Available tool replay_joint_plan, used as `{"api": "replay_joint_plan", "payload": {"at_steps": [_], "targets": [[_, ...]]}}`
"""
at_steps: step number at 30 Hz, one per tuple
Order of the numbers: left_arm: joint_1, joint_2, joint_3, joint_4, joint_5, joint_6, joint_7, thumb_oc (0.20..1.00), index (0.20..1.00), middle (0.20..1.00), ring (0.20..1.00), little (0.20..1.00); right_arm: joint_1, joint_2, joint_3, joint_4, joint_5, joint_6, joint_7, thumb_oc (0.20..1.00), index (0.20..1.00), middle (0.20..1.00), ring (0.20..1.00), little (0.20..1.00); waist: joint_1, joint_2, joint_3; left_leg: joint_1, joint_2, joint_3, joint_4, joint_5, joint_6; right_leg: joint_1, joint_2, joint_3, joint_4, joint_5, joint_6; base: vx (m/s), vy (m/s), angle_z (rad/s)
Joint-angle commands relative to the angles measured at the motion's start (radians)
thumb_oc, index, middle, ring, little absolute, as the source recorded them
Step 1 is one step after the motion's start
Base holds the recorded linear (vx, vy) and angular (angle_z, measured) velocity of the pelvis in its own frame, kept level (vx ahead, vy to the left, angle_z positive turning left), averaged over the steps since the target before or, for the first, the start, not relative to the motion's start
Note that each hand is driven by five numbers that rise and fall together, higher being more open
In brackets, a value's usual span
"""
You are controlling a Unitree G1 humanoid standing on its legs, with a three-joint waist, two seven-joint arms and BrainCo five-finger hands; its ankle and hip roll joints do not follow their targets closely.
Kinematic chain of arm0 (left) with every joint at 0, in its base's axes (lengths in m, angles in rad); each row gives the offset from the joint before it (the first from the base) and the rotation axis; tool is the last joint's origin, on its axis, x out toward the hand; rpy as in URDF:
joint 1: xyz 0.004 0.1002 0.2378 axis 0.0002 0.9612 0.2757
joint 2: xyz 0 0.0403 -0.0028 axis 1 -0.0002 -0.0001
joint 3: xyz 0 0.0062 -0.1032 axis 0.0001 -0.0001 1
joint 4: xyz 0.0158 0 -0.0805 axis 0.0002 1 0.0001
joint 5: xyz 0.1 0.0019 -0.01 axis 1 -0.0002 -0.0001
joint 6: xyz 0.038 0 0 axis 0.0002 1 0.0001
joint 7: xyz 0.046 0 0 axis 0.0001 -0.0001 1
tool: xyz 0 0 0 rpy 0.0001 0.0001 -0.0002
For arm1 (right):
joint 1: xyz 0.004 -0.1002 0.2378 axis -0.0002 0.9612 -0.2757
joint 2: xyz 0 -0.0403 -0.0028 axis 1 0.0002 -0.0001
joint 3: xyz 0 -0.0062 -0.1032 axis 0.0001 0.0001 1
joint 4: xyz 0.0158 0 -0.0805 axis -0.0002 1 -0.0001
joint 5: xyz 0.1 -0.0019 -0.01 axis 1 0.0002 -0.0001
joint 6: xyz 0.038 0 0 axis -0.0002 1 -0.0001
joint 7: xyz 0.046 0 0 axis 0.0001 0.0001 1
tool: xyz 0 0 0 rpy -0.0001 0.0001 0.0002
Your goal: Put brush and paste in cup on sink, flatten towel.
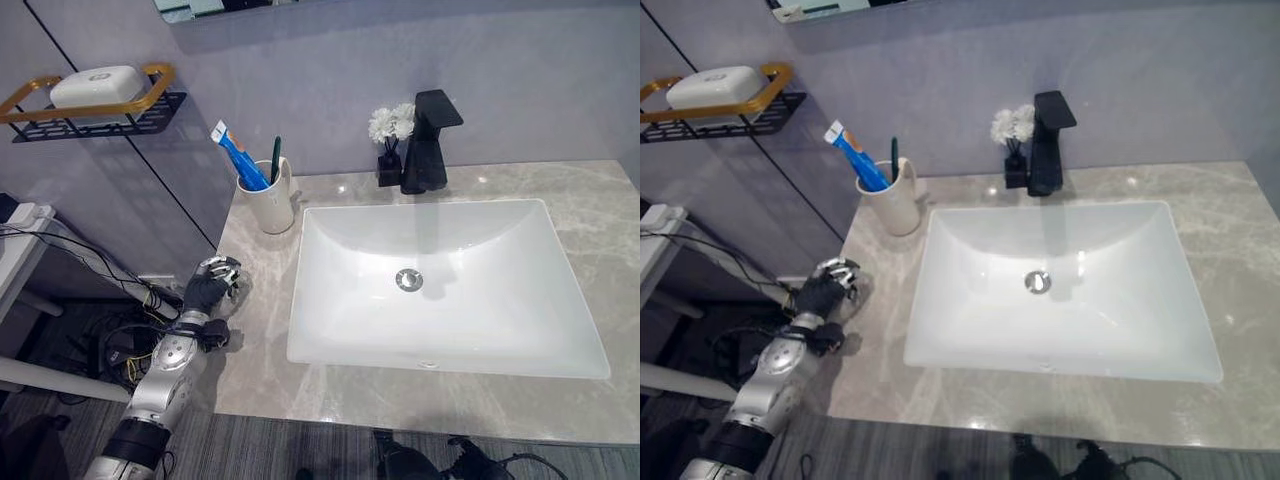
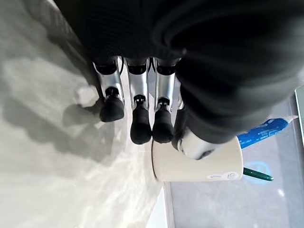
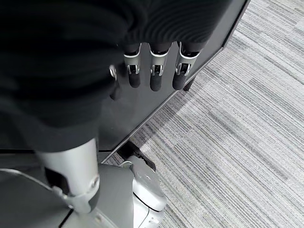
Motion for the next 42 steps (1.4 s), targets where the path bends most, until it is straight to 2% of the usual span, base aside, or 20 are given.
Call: {"api": "replay_joint_plan", "payload": {"at_steps": [1,11,14,22,42], "targets": [[-0.098,0.057,0.003,0.055,0.035,-0.023,0.041,0.200,0.200,0.200,0.200,0.200,-0.078,0.033,0.025,-0.037,0.015,-0.022,-0.022,1.000,1.000,1.000,1.000,1.000,-0.032,-0.059,0.035,0.048,-0.022,0.018,0.004,0.044,-0.009,0.120,-0.065,0.024,0.015,-0.120,0.081,-0.01,-0.003,-0.05],[-0.202,0.072,0.001,0.140,0.032,-0.023,0.091,0.200,0.200,0.200,0.200,0.200,-0.042,0.023,-0.014,-0.077,0.080,-0.033,-0.041,1.000,1.000,1.000,1.000,1.000,-0.065,-0.067,0.052,0.041,-0.005,0.046,0.004,0.043,-0.019,0.092,-0.047,0.043,0.018,-0.117,0.079,-0.01,-0.010,-0.08],[-0.232,0.052,-0.006,0.184,-0.066,-0.028,0.091,0.200,0.200,0.200,0.200,0.200,-0.037,0.015,-0.015,-0.061,0.074,-0.025,-0.045,1.000,1.000,1.000,1.000,1.000,-0.076,-0.071,0.058,0.044,0.000,0.056,0.004,0.044,-0.022,0.086,-0.039,0.051,0.018,-0.115,0.077,-0.01,-0.015,-0.07],[-0.290,0.066,-0.010,0.247,-0.082,-0.029,0.123,0.200,0.200,0.200,0.200,0.200,-0.033,0.021,-0.028,-0.016,0.085,-0.015,-0.051,1.000,1.000,1.000,1.000,1.000,-0.087,-0.069,0.062,0.046,0.008,0.076,0.004,0.049,-0.028,0.073,-0.029,0.068,0.014,-0.110,0.077,0.00,-0.006,-0.05],[-0.368,0.102,-0.008,0.371,-0.041,-0.018,0.145,0.200,0.200,0.200,0.200,0.200,-0.034,0.015,-0.024,-0.015,0.098,-0.019,-0.053,1.000,1.000,1.000,1.000,1.000,-0.099,-0.067,0.065,0.038,0.019,0.088,0.004,0.060,-0.039,0.045,-0.012,0.086,0.014,-0.107,0.072,0.00,-0.002,-0.02]]}}
